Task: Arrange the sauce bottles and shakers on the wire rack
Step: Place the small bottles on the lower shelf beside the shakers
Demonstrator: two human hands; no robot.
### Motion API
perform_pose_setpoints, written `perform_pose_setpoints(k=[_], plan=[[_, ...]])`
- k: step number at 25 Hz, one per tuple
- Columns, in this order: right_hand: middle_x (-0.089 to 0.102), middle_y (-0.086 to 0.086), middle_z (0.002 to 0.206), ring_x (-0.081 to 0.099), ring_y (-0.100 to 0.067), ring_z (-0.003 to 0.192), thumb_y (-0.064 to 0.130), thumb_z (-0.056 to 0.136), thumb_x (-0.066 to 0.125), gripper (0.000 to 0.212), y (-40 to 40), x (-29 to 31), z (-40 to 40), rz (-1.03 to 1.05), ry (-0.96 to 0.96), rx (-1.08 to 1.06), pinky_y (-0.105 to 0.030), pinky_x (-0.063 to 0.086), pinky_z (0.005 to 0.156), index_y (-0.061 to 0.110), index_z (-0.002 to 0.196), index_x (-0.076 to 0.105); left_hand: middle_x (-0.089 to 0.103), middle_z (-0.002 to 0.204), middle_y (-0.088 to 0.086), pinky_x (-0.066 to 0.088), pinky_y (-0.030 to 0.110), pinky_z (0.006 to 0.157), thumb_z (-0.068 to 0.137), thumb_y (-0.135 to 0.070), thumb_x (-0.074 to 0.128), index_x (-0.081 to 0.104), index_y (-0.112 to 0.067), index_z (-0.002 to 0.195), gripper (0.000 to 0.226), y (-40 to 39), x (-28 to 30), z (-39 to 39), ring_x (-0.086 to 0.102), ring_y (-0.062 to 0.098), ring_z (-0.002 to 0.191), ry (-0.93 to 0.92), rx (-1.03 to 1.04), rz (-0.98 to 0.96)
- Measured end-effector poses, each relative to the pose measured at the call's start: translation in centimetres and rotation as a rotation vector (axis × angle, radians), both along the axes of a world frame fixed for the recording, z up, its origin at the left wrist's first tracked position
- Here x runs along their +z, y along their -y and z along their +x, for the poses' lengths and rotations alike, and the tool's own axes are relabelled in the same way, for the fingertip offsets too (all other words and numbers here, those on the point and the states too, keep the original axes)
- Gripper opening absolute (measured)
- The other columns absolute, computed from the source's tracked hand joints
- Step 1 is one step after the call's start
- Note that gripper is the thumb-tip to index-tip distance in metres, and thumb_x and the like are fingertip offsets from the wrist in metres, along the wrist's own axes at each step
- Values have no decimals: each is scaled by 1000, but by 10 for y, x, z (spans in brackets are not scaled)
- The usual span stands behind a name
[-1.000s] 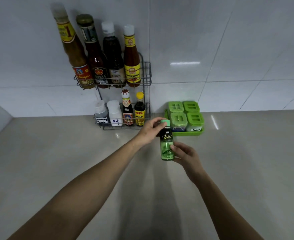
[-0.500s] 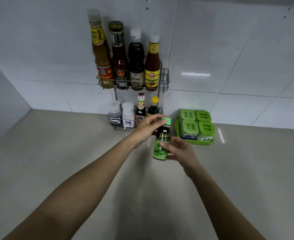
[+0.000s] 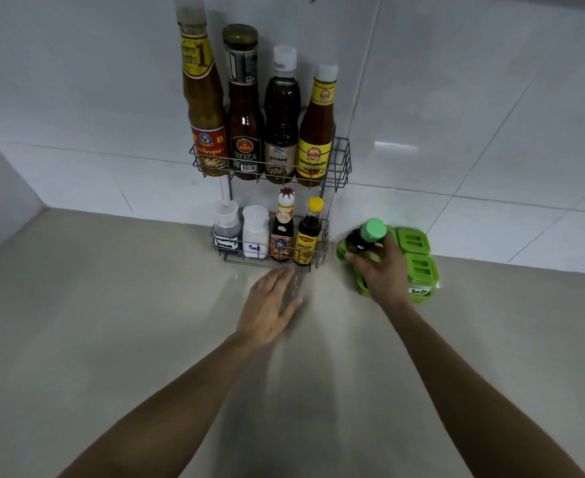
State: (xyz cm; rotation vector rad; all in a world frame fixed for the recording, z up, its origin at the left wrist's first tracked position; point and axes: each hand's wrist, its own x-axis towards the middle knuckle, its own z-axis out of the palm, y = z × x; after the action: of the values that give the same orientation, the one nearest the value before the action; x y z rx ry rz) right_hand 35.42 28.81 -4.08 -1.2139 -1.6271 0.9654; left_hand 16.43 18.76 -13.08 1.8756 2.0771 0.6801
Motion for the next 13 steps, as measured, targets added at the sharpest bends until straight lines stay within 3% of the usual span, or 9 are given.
perform_pose_setpoints(k=[3,5,6,8,10,13], plan=[[63,2,104,57,-8,94,8,79,77,43,-23,-1,-16,44,88,-32,3,38,66,6,116,55,-2,163,-3,-8,35,120,95,-60,18,-2,-22,154,73,10,-35,-2,-8,15,150,-199,-62,-131],[63,4,104,58,-7,94,7,80,75,44,-39,-3,-27,70,108,-13,6,37,65,4,117,52,2,163,-2,-6,39,121,95,-61,18,3,-19,154,75,14,-50,-2,-6,16,150,-255,-53,-172],[64,4,106,59,-7,96,7,81,75,45,-47,-5,-34,62,100,13,5,40,70,5,119,51,8,163,0,-3,41,120,95,-61,18,8,-17,154,75,17,-57,-3,0,18,150,-281,-40,-187],[65,6,111,62,-8,103,7,82,74,48,-63,-12,-42,35,121,69,-14,49,85,11,122,48,15,162,1,2,42,116,95,-61,18,15,-16,153,74,21,-62,-3,8,19,150,-312,-15,-189],[63,8,112,62,-10,105,8,82,73,51,-76,-19,-49,14,181,128,-28,52,90,15,125,47,4,163,-2,-1,41,117,95,-61,17,8,-19,154,74,21,-65,-4,-1,18,150,-315,-17,-196],[65,8,110,63,-11,99,19,81,76,50,-88,-25,-56,58,346,187,-30,50,85,18,123,48,-3,163,-5,-2,41,119,94,-61,14,2,-21,154,73,21,-64,-5,-10,14,149,-306,-3,-194]])
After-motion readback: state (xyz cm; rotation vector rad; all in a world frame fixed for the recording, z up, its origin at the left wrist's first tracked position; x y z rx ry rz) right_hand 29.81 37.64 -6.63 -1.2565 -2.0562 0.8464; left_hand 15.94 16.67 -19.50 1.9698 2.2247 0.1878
